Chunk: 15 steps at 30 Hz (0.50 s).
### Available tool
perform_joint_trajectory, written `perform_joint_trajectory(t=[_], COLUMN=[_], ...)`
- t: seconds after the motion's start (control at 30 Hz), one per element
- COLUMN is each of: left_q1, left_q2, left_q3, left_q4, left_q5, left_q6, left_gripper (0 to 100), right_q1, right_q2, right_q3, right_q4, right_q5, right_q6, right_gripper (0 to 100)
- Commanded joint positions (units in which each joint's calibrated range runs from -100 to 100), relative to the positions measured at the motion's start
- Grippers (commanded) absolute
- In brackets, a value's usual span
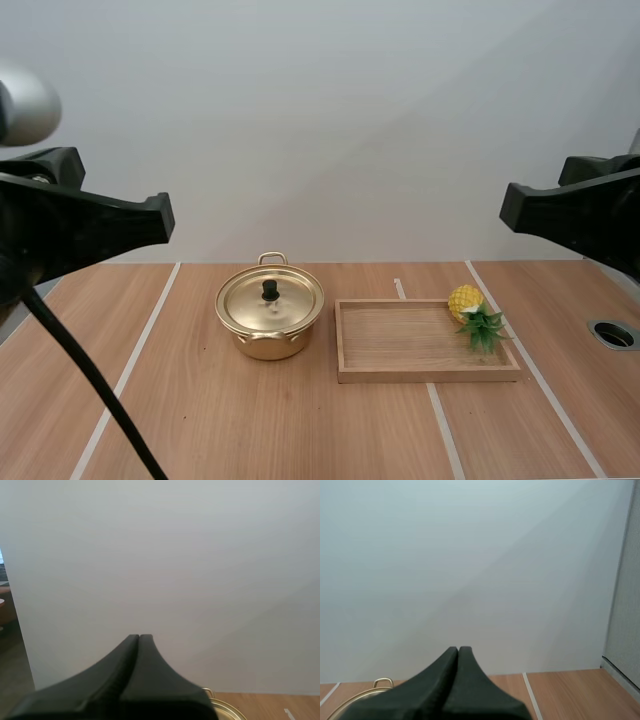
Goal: Open the pot, put the grape inside, and close it
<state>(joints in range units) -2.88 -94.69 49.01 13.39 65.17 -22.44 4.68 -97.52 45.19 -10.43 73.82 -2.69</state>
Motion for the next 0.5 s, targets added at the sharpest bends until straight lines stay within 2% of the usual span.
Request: perform_joint_trajectory(t=[0.0,0.03,0.2,0.3,0.47], left_q1=[0.38,0.38,0.38,0.38,0.61], left_q2=[-2.8,-2.9,-3.6,-4.5,-5.3], left_q3=[7.7,8.5,14.4,15.4,15.9], left_q4=[0.4,0.4,0.5,0.7,2.2], left_q5=[-10.3,-10.8,-18.4,-20.2,-19.4], left_q6=[-2.1,-2.1,-4.6,-4.6,-3.2], left_gripper=[0,0,0,0,0], right_q1=[-1.0,-1.1,-3.5,-4.1,-4.2], right_q2=[-0.5,-0.6,-2.5,-2.5,-2.5], right_q3=[4.8,5.4,17.8,21.9,26.3], right_q4=[-1.5,-1.5,-1.5,-1.5,-1.5], right_q5=[-2.5,-2.9,-20.2,-24.5,-24.5], right_q6=[1.2,1.4,1.5,1.5,1.5], right_gripper=[0,0,0,0,0])
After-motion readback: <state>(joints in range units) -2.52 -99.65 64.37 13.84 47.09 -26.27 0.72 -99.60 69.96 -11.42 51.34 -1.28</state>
